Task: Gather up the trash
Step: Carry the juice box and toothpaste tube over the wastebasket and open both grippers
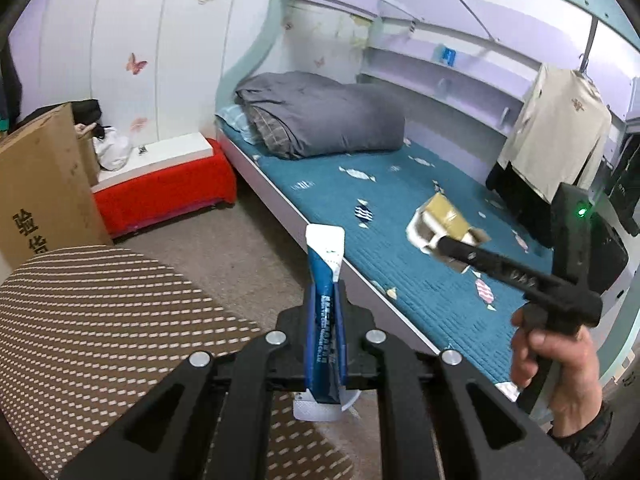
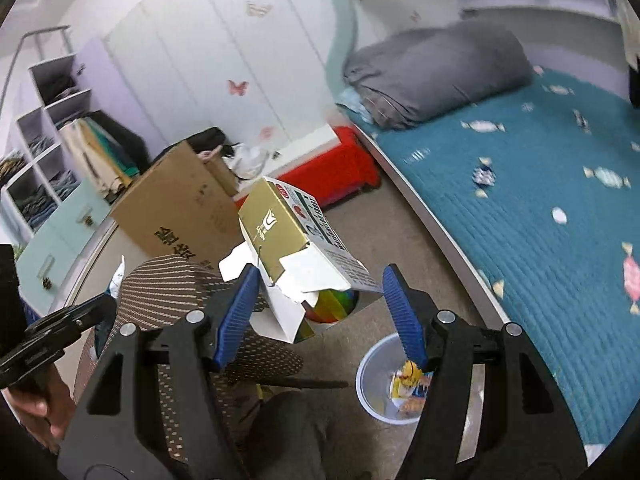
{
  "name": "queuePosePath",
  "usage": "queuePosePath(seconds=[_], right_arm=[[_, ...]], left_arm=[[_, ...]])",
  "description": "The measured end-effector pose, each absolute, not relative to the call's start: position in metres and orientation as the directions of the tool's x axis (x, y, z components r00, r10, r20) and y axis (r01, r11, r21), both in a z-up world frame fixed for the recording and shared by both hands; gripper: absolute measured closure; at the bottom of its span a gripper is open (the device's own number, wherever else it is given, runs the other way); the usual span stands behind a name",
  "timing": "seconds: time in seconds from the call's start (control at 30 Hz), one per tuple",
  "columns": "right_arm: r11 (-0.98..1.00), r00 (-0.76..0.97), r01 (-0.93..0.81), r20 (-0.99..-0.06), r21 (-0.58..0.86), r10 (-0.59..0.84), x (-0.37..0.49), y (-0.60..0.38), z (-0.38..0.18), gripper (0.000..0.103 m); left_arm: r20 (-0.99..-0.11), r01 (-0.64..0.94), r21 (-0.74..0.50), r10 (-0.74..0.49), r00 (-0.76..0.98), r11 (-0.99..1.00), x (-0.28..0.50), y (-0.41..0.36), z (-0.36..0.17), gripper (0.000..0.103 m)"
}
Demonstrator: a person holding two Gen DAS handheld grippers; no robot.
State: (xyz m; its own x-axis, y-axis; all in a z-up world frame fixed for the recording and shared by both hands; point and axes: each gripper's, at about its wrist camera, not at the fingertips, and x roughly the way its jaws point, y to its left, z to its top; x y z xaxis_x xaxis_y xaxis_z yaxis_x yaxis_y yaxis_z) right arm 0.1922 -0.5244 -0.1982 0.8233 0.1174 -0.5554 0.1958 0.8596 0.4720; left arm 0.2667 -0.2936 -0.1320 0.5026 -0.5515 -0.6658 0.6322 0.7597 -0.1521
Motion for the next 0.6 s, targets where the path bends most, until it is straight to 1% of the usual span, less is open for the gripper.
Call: queuePosePath(seconds=[0.27,0.4,0.5,0.6], right_arm=[[0.807,0.781,0.282,-0.613,0.519,0.121,0.206,-0.553,-0.246,0.04],[0.781,0.746,0.327,-0.652,0.532,0.132,0.217,-0.56,-0.272,0.04],[0.757,0.716,0.359,-0.681,0.546,0.152,0.226,-0.564,-0.294,0.04],[0.734,0.692,0.384,-0.701,0.56,0.174,0.235,-0.567,-0.316,0.039]], left_arm=[[-0.744,0.638,-0.127,-0.498,0.445,0.759,0.284,-0.349,-0.174,0.094],[-0.813,0.632,-0.091,-0.424,0.399,0.769,0.298,-0.375,-0.206,0.094],[-0.852,0.626,-0.049,-0.36,0.381,0.778,0.307,-0.388,-0.226,0.094],[-0.887,0.629,-0.035,-0.315,0.339,0.776,0.318,-0.404,-0.246,0.094]])
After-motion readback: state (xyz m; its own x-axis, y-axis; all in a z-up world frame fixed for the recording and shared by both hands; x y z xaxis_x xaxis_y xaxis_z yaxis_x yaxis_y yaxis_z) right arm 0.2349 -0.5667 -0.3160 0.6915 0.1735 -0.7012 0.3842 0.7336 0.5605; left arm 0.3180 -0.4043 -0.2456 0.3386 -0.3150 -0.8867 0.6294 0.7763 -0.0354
